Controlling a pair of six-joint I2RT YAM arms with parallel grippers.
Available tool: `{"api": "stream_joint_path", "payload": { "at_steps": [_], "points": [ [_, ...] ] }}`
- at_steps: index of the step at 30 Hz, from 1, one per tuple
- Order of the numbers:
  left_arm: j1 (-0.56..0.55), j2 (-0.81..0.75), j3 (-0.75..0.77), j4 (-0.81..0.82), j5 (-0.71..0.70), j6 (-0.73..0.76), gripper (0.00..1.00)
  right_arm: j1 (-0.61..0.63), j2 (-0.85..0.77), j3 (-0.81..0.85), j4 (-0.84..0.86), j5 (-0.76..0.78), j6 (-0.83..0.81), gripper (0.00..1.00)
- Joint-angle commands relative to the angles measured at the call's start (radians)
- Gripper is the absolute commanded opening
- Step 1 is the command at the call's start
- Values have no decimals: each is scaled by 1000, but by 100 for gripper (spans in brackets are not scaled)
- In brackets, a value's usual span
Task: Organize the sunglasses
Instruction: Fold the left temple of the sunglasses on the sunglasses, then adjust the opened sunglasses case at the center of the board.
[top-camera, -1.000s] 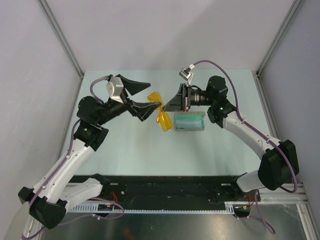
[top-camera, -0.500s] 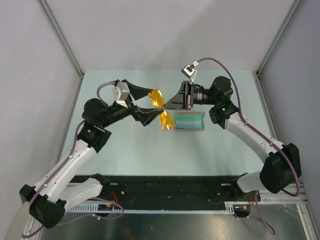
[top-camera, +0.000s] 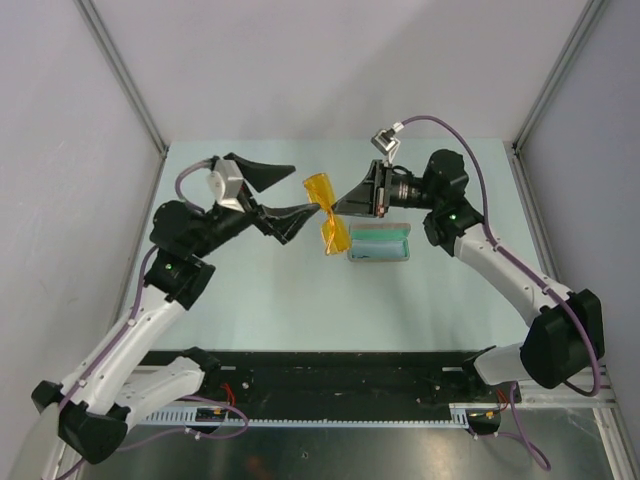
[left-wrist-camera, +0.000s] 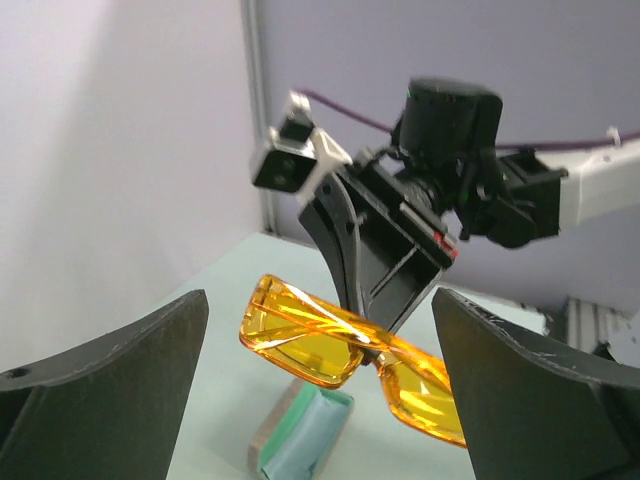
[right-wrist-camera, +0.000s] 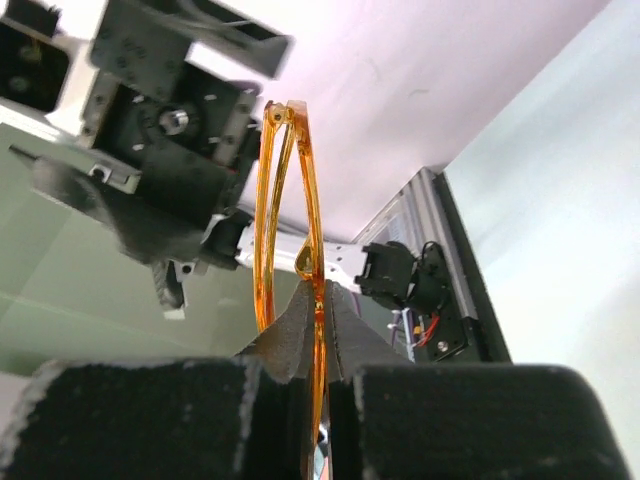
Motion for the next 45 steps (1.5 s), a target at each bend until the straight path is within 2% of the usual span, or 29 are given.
{"api": "stream_joint_path", "payload": {
  "at_steps": [1, 5, 8, 13, 18, 20, 21, 24, 27, 31, 35, 41, 45],
  "points": [
    [-3, -78, 45, 29, -226, 25, 100, -68, -8, 27, -90, 65, -84, 0],
    [-3, -106, -7, 26, -428, -4, 100, -143, -23, 27, -159, 117, -133, 0],
    [-3, -92, -35, 7, -503, -50, 100, -205, -60, 27, -256, 186, -180, 0],
    [-3, 29, -53, 0, -422, -76, 100, -260, -147, 27, -392, 332, -237, 0],
    [-6, 314, -37, 1, -327, -67, 100, -312, -267, 27, -516, 488, -254, 0],
    [-12, 411, 2, 3, -240, -47, 100, -358, -311, 27, -536, 490, -248, 0],
    [-16, 499, 17, 3, -211, -38, 100, -373, -321, 27, -537, 464, -240, 0],
    [-39, 636, 106, 4, -103, 24, 100, -431, -341, 27, -530, 387, -211, 0],
    [-85, 727, 164, 3, -152, 128, 100, -464, -345, 27, -535, 337, -204, 0],
    [-102, 805, 221, 0, -190, 170, 100, -481, -358, 27, -549, 312, -211, 0],
    [-113, 876, 263, -25, -148, 232, 100, -490, -361, 27, -567, 306, -222, 0],
    [-125, 1011, 381, -128, -189, 193, 98, -492, -356, 27, -578, 295, -228, 0],
    [-128, 1062, 442, -162, -161, 179, 95, -493, -350, 27, -581, 295, -230, 0]
  ]
}}
